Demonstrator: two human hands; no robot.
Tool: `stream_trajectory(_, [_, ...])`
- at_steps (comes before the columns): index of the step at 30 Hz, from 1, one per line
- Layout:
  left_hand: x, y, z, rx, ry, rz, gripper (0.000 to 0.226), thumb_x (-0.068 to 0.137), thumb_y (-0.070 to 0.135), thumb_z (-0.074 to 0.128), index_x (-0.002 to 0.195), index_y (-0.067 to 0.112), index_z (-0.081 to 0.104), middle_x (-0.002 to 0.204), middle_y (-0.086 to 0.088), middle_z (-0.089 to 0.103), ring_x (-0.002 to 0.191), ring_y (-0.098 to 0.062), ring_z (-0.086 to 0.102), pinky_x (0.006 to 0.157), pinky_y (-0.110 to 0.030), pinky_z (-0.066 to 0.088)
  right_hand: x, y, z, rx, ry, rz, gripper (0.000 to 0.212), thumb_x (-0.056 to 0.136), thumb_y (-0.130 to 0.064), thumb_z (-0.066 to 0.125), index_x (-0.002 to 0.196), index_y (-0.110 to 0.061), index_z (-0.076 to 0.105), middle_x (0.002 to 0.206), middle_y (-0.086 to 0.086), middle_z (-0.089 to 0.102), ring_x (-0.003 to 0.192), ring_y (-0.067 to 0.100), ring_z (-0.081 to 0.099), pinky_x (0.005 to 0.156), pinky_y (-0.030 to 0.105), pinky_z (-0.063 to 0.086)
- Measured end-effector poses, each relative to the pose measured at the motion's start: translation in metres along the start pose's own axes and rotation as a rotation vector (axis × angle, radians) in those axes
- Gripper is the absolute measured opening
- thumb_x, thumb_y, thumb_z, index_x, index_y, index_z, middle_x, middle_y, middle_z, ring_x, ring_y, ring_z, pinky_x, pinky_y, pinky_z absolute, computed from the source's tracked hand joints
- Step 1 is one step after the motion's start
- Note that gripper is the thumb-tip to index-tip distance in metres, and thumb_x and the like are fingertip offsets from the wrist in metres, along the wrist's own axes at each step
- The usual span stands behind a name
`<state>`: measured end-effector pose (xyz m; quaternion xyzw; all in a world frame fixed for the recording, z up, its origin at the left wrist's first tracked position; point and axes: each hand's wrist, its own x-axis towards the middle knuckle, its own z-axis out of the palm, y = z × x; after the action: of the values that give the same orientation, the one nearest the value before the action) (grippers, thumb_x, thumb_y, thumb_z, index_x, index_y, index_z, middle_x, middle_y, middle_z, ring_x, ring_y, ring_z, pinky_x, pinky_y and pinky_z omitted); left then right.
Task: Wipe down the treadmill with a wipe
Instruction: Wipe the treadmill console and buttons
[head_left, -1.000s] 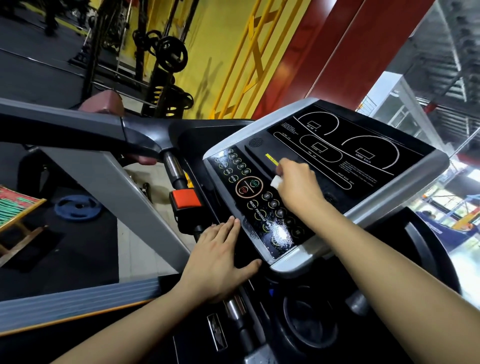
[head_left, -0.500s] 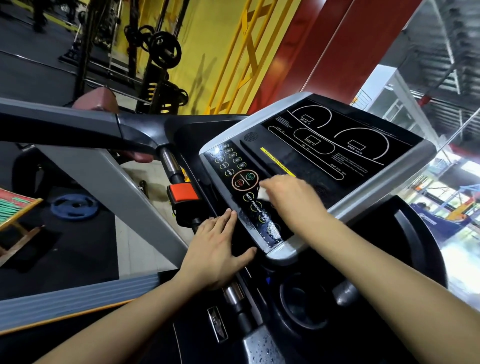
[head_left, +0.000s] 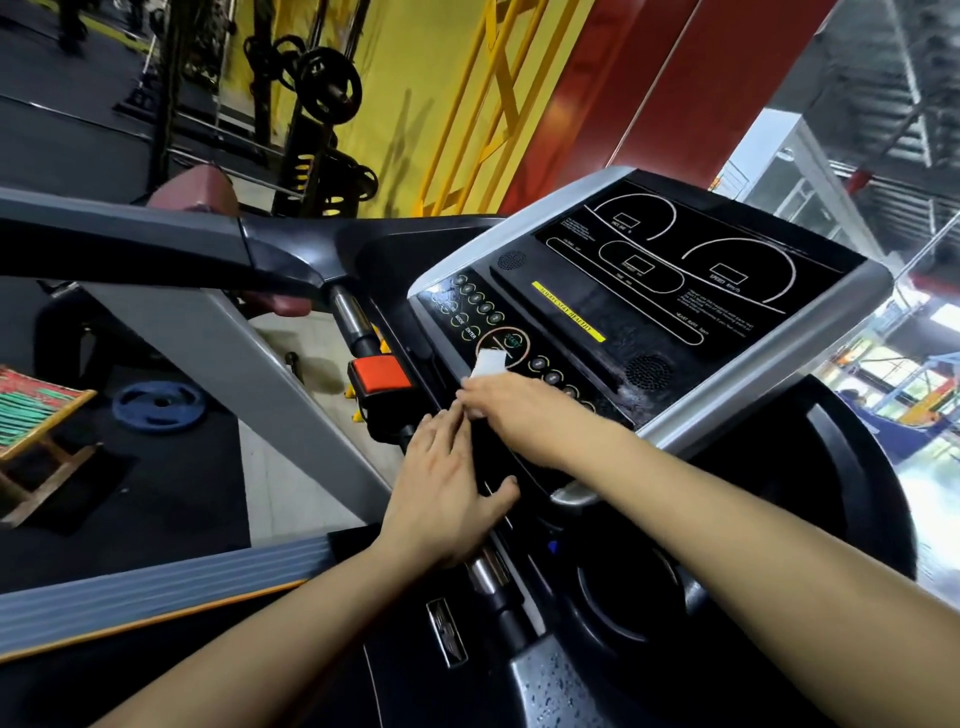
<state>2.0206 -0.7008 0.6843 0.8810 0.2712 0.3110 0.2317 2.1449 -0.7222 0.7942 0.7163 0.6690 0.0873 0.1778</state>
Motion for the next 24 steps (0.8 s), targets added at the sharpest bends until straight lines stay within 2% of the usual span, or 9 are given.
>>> stream_trajectory(2, [0.0,0.0,0.0,-0.039,0.006,-0.01,0.108,0.075,0.073,0.017,0.162,0.01,0.02,0.17,-0.01,0.015,0.156,-0.02,0.006,0.117,-0.02,-0.022,-0.003,0.005,0.0,0.018,0.003,-0.008,0.047,0.103,-0.011,0.043,0.148,-0.021,0.05,0.159,-0.003,0.04,0.145,0.017,0.039,0.115,0.033,0.033])
stream_trajectory(6, [-0.001,0.0,-0.001,-0.037,-0.015,-0.033,0.11,0.074,0.074,0.015,0.161,0.006,0.02,0.17,-0.01,0.013,0.157,-0.021,0.005,0.121,-0.025,-0.016,0.008,0.028,-0.005,-0.026,0.194,0.233,0.041,0.102,-0.013,0.042,0.14,-0.021,0.055,0.152,0.0,0.048,0.136,0.028,0.048,0.106,0.041,0.045])
stream_trajectory(11, [-0.001,-0.002,0.002,-0.062,-0.018,-0.046,0.102,0.076,0.064,0.012,0.16,0.006,0.024,0.17,-0.011,0.016,0.157,-0.022,0.01,0.122,-0.024,-0.014,-0.032,-0.016,0.014,-0.029,0.055,-0.13,0.042,0.097,-0.012,0.047,0.136,-0.009,0.061,0.149,0.007,0.052,0.138,0.025,0.049,0.114,0.033,0.037])
stream_trajectory(13, [-0.002,0.0,0.0,-0.099,-0.006,-0.063,0.095,0.081,0.056,0.013,0.161,0.005,0.019,0.171,-0.011,0.01,0.157,-0.024,0.007,0.118,-0.021,-0.015,-0.062,-0.016,0.012,0.029,0.17,-0.169,0.037,0.087,-0.014,0.052,0.117,-0.01,0.074,0.131,0.008,0.068,0.119,0.024,0.066,0.096,0.031,0.053])
stream_trajectory(14, [-0.002,0.001,-0.001,-0.109,-0.006,-0.066,0.09,0.084,0.052,0.017,0.161,0.005,0.018,0.171,-0.011,0.008,0.157,-0.024,0.007,0.118,-0.021,-0.014,-0.07,-0.005,0.008,0.06,0.231,-0.093,0.037,0.087,-0.011,0.054,0.118,-0.014,0.074,0.13,0.005,0.068,0.117,0.022,0.067,0.092,0.03,0.054])
stream_trajectory(17, [-0.004,0.004,-0.005,-0.13,-0.026,-0.079,0.085,0.086,0.045,0.022,0.162,0.006,0.018,0.171,-0.008,0.008,0.157,-0.025,0.006,0.123,-0.027,-0.007,-0.081,0.031,-0.005,0.045,0.298,0.256,0.051,0.096,-0.005,0.045,0.142,-0.023,0.057,0.153,-0.001,0.049,0.137,0.022,0.049,0.108,0.036,0.044])
stream_trajectory(19, [-0.004,0.005,-0.006,-0.118,-0.037,-0.081,0.086,0.086,0.046,0.019,0.161,0.006,0.02,0.171,-0.008,0.01,0.157,-0.025,0.007,0.124,-0.028,-0.006,-0.085,0.026,-0.002,0.005,0.323,0.18,0.048,0.094,-0.015,0.039,0.135,-0.017,0.063,0.148,0.005,0.054,0.134,0.025,0.052,0.109,0.04,0.045])
stream_trajectory(21, [-0.004,0.005,-0.007,-0.099,-0.039,-0.075,0.095,0.079,0.052,0.008,0.16,0.005,0.022,0.171,-0.01,0.012,0.156,-0.025,0.009,0.123,-0.027,-0.007,-0.092,-0.003,0.012,0.045,0.296,-0.033,0.054,0.084,-0.025,0.033,0.114,-0.012,0.076,0.128,0.01,0.069,0.116,0.027,0.066,0.096,0.042,0.056])
stream_trajectory(24, [-0.004,0.005,-0.008,-0.083,-0.04,-0.059,0.103,0.073,0.056,0.004,0.159,0.004,0.025,0.17,-0.01,0.015,0.155,-0.024,0.01,0.122,-0.026,-0.007,-0.11,-0.015,0.02,0.053,0.194,-0.148,0.042,0.082,-0.019,0.045,0.103,-0.017,0.081,0.117,0.004,0.074,0.104,0.023,0.073,0.082,0.033,0.06])
